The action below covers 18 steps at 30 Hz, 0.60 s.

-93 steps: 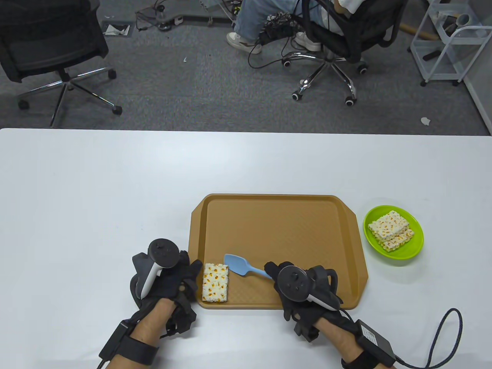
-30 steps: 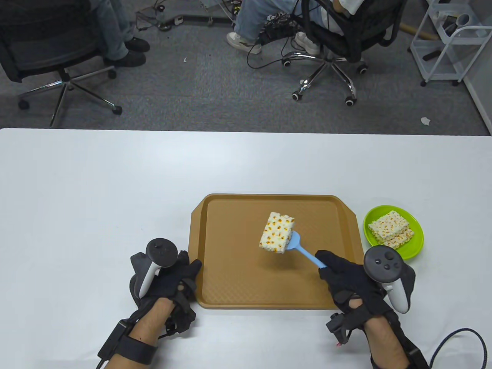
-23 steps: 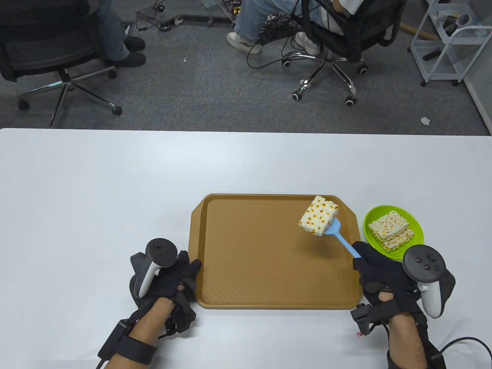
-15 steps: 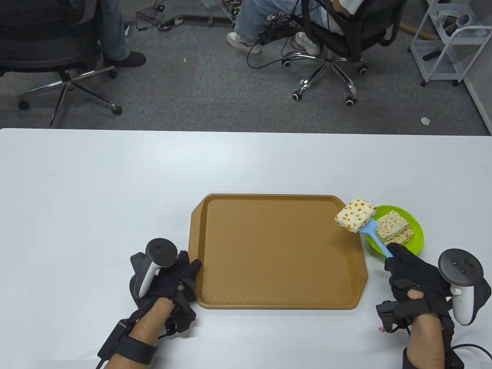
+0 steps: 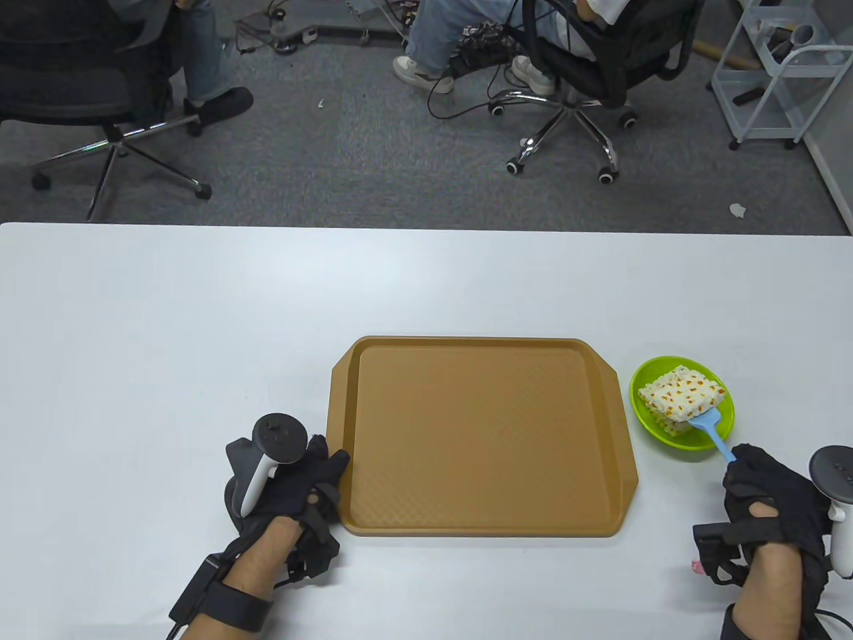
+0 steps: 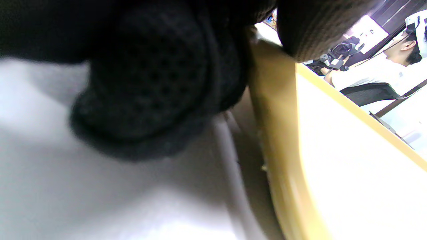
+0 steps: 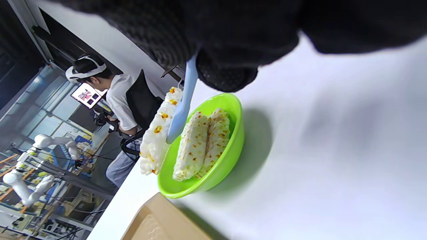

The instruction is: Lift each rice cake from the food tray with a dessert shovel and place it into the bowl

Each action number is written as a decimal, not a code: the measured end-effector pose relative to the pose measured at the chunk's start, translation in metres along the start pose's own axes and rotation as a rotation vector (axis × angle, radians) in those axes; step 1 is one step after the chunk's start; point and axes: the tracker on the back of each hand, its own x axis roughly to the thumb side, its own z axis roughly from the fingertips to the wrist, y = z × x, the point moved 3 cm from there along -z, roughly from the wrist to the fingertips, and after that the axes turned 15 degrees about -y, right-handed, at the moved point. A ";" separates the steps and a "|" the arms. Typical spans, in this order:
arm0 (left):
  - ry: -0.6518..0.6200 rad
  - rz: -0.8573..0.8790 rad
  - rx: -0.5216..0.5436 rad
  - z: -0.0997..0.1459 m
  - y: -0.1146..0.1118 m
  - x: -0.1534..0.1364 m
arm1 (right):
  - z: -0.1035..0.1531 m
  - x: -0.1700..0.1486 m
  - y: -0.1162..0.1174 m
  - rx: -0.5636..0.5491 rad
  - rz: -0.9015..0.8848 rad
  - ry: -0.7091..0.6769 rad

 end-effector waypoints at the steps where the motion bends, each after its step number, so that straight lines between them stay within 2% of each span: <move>1: 0.000 0.000 0.000 0.000 0.000 0.000 | 0.000 -0.001 0.000 -0.002 0.012 0.007; 10: 0.000 0.000 0.000 0.000 0.000 0.000 | 0.000 0.005 0.003 -0.037 0.137 0.020; 18: 0.000 0.000 0.000 0.000 0.000 0.000 | 0.010 0.013 -0.006 -0.165 0.272 0.043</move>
